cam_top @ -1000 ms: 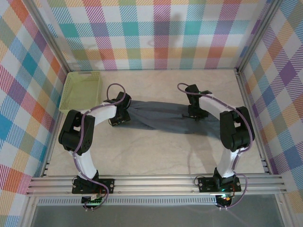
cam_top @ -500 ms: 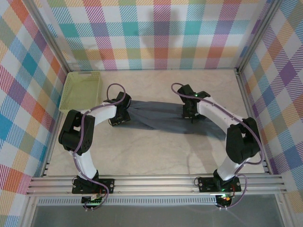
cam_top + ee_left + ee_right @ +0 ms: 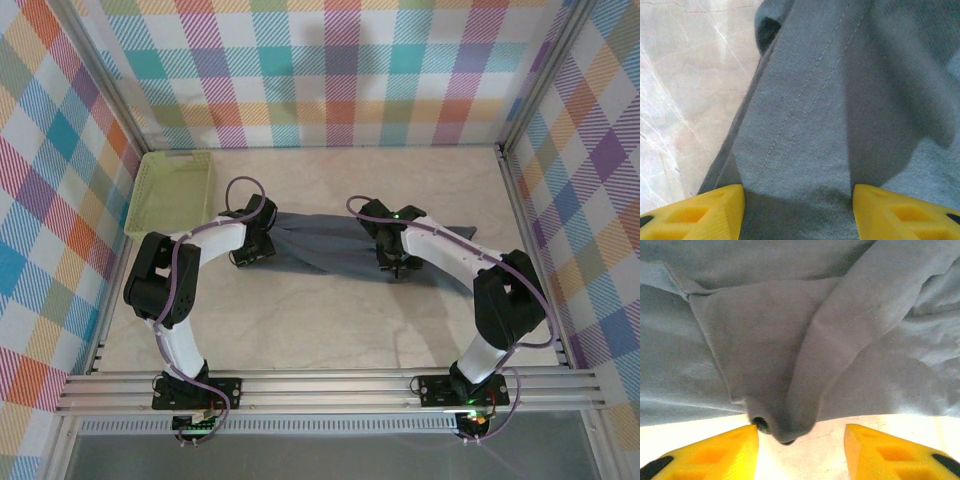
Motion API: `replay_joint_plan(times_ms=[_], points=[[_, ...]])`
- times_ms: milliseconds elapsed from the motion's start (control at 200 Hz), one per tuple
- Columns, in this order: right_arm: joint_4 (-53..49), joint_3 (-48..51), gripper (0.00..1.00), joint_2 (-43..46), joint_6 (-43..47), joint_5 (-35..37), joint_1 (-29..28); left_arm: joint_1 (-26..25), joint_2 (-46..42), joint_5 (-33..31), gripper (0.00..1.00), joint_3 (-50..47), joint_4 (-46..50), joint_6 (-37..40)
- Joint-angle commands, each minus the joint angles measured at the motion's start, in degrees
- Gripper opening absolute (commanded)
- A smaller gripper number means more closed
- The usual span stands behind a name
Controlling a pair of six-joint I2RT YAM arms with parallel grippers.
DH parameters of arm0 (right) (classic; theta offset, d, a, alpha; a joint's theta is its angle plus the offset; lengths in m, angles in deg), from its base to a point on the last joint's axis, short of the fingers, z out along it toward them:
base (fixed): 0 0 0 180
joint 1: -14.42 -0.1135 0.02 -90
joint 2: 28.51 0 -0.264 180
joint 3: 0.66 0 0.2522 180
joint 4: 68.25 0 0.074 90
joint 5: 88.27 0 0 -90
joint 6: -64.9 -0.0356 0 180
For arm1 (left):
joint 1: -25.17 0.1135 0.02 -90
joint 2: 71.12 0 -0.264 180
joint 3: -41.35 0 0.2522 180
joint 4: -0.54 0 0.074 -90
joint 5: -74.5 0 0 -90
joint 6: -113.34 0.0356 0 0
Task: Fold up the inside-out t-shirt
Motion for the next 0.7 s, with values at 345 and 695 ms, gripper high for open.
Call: replay_joint_plan(times_ms=[345, 695], points=[[15.5, 0.4, 0.46, 1.0, 9.7, -17.6, 25.9, -0.3, -1.4, -0.8, 0.59, -1.3, 0.8, 1.2], [18.2, -3.1, 0.56, -8.7, 12.0, -18.4, 30.8, -0.3, -1.0, -0.5, 0.59, -1.4, 0.7, 1.3]])
